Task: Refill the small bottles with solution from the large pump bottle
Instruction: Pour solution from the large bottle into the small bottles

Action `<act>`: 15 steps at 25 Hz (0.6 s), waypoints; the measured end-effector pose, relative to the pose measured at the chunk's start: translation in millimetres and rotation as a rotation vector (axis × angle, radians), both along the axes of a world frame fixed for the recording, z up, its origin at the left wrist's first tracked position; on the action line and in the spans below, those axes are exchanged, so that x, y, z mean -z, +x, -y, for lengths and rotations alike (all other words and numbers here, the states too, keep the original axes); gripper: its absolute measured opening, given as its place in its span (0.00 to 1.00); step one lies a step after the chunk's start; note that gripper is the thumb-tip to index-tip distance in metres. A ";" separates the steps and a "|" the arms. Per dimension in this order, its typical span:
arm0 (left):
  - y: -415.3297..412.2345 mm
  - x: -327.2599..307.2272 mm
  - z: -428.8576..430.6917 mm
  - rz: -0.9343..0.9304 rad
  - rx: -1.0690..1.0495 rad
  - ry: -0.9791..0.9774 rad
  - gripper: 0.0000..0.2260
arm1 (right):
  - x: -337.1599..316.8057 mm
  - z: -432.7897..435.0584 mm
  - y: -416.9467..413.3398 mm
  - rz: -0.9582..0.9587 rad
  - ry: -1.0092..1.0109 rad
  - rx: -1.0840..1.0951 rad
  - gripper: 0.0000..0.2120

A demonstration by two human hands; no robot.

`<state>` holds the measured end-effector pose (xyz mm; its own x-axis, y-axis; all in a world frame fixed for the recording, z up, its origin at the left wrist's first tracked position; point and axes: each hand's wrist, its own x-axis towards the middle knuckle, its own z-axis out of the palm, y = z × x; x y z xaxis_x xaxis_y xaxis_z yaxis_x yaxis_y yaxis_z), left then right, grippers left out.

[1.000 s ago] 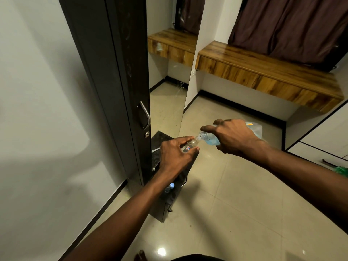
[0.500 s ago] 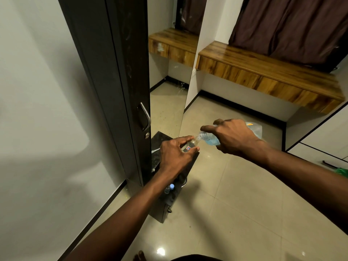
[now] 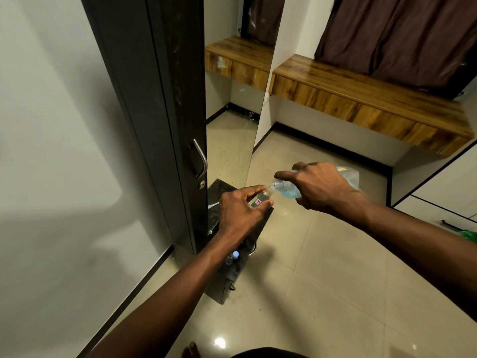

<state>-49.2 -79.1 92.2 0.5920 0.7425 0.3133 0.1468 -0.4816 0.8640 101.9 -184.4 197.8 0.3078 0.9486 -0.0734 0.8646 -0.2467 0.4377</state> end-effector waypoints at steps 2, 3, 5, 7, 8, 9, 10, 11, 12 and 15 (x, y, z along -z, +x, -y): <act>-0.6 0.5 -0.1 -0.005 0.002 0.009 0.21 | 1.2 -0.1 -0.7 0.004 0.000 0.002 0.33; -0.9 0.3 0.0 -0.004 0.002 0.012 0.21 | 1.6 -0.1 -1.1 0.006 -0.001 0.005 0.33; -1.3 -0.2 0.3 -0.004 -0.002 0.018 0.21 | 1.4 -0.3 -2.1 0.004 0.001 0.003 0.33; -1.2 0.2 0.1 -0.005 -0.005 0.019 0.21 | 1.1 -0.2 -2.8 0.000 0.004 -0.003 0.32; -1.1 0.5 -0.1 -0.005 -0.004 0.015 0.21 | 1.0 -0.2 -2.6 0.002 0.006 -0.006 0.32; -1.0 0.7 -0.2 -0.005 -0.003 0.011 0.21 | 0.8 -0.3 -2.5 0.004 0.007 -0.008 0.33; -1.1 0.8 -0.2 -0.006 -0.003 0.008 0.21 | 0.7 -0.3 -2.5 0.007 0.006 -0.007 0.33; -1.2 1.0 -0.2 -0.005 -0.001 0.004 0.21 | 1.0 -0.2 -2.5 0.010 0.004 -0.004 0.33; -1.2 1.1 -0.2 -0.004 0.002 0.000 0.21 | 1.0 -0.3 -2.7 0.010 0.004 -0.004 0.33; -1.5 0.7 0.5 0.003 0.002 -0.005 0.20 | 2.3 -0.5 -2.1 0.012 0.001 -0.008 0.33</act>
